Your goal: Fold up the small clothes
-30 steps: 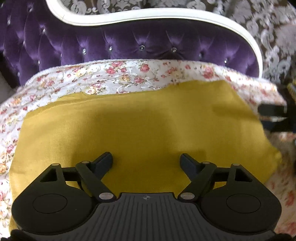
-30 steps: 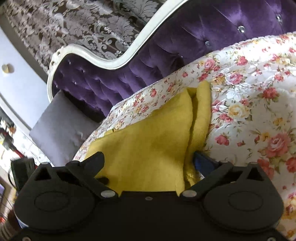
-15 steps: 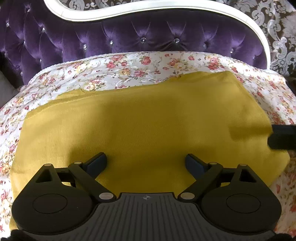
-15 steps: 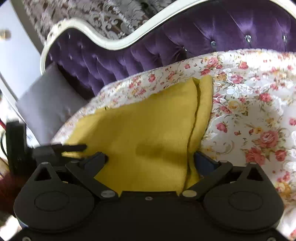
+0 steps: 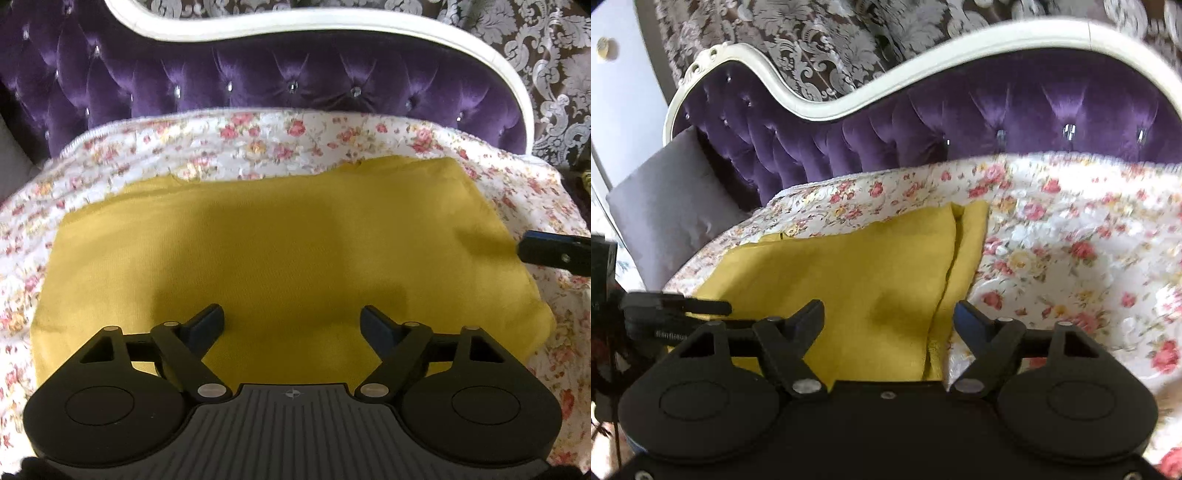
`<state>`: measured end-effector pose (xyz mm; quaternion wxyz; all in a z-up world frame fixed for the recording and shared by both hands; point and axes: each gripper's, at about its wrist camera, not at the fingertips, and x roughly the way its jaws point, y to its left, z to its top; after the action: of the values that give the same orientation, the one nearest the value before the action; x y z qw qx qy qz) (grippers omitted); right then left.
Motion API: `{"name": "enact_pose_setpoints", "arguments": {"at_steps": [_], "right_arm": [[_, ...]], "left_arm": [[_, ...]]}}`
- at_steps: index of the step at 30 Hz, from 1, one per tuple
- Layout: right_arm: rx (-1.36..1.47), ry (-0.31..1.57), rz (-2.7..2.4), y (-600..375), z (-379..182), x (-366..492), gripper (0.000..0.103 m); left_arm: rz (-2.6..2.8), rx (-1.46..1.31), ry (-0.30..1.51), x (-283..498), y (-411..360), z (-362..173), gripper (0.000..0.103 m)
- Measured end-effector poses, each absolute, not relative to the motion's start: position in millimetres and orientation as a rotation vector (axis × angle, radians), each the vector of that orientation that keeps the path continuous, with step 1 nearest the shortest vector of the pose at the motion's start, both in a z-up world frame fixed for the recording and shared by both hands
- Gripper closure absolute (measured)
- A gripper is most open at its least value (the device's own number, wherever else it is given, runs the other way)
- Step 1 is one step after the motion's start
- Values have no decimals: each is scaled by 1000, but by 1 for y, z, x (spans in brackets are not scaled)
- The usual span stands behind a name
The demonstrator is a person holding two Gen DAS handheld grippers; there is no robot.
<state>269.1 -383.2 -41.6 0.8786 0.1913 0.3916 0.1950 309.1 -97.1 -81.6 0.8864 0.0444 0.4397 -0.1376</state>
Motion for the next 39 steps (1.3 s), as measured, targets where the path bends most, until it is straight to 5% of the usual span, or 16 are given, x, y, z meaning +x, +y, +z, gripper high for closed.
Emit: {"name": "enact_pose_setpoints", "arguments": {"at_steps": [24, 28, 39], "right_arm": [[586, 835, 344, -406, -66, 282, 30], [585, 817, 372, -407, -62, 276, 41], [566, 845, 363, -403, -64, 273, 41]], "left_arm": [[-306, 85, 930, 309, -94, -89, 22], [-308, 90, 927, 307, -94, -89, 22], [-313, 83, 929, 306, -93, -89, 22]]}}
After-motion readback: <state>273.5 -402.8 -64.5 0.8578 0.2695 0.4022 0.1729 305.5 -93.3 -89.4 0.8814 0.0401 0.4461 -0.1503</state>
